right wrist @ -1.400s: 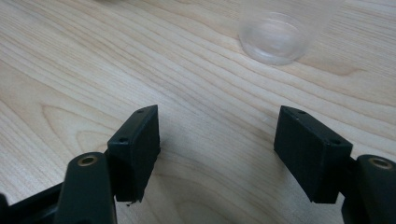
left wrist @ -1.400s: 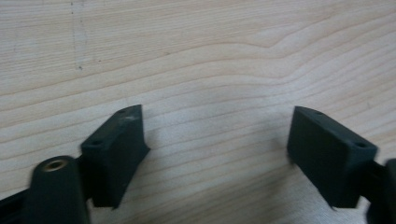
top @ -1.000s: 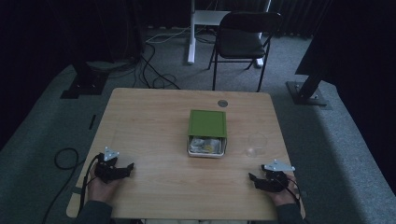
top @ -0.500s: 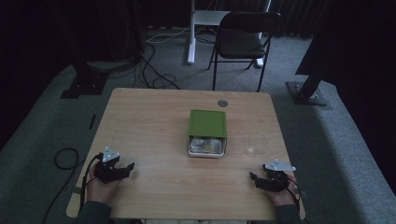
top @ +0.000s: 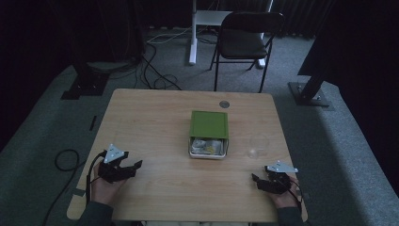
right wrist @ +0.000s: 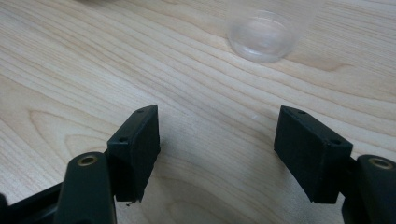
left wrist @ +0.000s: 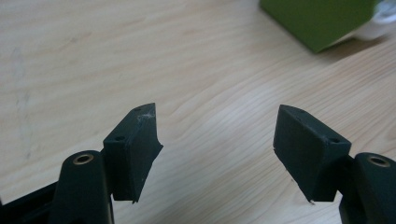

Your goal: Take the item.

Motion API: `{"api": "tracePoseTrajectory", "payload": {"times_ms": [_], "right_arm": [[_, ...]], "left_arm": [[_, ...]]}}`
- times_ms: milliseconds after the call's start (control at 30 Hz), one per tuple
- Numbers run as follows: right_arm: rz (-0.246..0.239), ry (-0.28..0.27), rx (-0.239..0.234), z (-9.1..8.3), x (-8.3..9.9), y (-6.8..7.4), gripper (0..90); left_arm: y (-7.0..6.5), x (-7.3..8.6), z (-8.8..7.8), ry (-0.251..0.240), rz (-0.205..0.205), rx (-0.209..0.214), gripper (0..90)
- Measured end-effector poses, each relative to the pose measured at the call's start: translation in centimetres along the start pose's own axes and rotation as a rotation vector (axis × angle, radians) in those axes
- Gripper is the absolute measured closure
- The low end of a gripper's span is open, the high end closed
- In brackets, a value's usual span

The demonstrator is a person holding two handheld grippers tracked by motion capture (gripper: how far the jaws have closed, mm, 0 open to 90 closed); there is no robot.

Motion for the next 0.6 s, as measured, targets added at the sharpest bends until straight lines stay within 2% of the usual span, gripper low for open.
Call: {"api": "tracePoseTrajectory", "payload": {"times_ms": [100,167,200,267,433,600], "right_arm": [[0.000,0.000,0.000,0.0,0.0,0.0,30.5],[0.000,0.000,0.000,0.0,0.0,0.0,30.5],[0.000,0.000,0.000,0.0,0.0,0.0,30.5],[0.001,0.000,0.001,0.0,0.0,0.0,30.5],[0.001,0.000,0.001,0.0,0.0,0.0,30.5],[0.001,0.000,0.002,0.0,0.0,0.0,30.5]], "left_arm": [[-0.6,-0.9,-0.2,-0.015,0.012,0.018,32.5],[-0.6,-0.9,-0.2,-0.015,0.012,0.018,32.8],[-1.5,-1.7,-0.2,-0.022,0.035,0.031,33.3],[-2.0,-2.1,-0.2,-0.024,0.053,0.041,33.8],[-2.9,-3.0,-0.2,-0.032,0.067,0.073,36.9],[-4.0,-3.9,0.1,-0.034,0.099,0.101,39.0]]}}
Point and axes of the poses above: each handheld gripper's, and its own axes: z roughly forward along the jaws, x roughly out of its underside, y roughly to its left, the point moved 8 cm from there along z, roughly forward along the jaws, and after that the axes turned 3 degrees about z, right-handed, at the moved point
